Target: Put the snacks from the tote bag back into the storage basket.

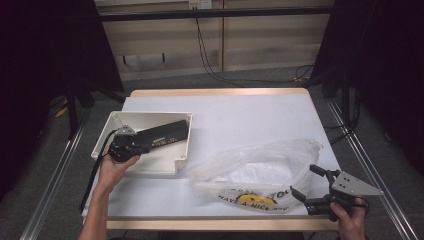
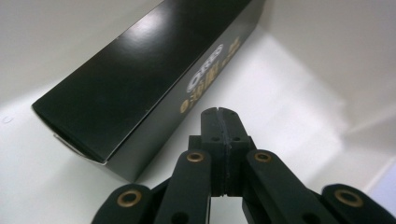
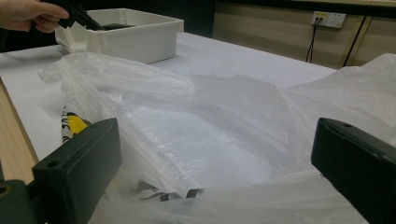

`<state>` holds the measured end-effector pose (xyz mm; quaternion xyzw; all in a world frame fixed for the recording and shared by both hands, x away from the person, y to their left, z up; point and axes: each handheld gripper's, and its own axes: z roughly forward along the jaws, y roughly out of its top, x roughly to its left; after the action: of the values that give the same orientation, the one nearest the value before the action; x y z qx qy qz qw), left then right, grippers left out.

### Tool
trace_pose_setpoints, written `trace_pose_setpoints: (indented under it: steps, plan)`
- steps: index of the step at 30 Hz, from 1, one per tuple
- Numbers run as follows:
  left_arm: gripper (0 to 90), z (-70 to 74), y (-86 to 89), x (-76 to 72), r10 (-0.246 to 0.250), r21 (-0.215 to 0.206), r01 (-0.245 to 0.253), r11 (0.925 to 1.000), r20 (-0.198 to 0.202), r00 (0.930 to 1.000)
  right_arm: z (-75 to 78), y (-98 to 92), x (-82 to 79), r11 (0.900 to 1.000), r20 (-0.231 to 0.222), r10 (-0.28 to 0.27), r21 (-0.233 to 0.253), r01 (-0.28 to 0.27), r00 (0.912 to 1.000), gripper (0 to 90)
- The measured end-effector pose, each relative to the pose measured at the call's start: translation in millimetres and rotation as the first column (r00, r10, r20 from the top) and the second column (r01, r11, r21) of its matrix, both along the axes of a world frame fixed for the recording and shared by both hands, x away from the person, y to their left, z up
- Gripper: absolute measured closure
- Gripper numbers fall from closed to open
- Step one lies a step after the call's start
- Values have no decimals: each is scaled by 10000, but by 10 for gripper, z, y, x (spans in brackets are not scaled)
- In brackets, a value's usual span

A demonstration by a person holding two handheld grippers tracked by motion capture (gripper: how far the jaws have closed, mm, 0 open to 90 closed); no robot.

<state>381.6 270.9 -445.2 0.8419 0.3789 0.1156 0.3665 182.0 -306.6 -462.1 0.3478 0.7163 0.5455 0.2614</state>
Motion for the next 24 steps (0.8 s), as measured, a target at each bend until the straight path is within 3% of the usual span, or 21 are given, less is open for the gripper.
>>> trace_pose_setpoints:
  steps: [8,22,24]
  plan:
    - [900,-73,-9,41,152,361,-146,9992,-176,9997,-2,-1,-7,10000,-8,-61,-1,61,10000,14]
    - [900,-150,-74,211,465,184,-461,9988,-179,9988,-18,20,23,9999,-49,-49,-91,48,10000,13]
    - [900,-142,-105,227,314,194,-309,9993,-246,9992,-19,32,26,10000,-116,-54,-31,54,9999,13]
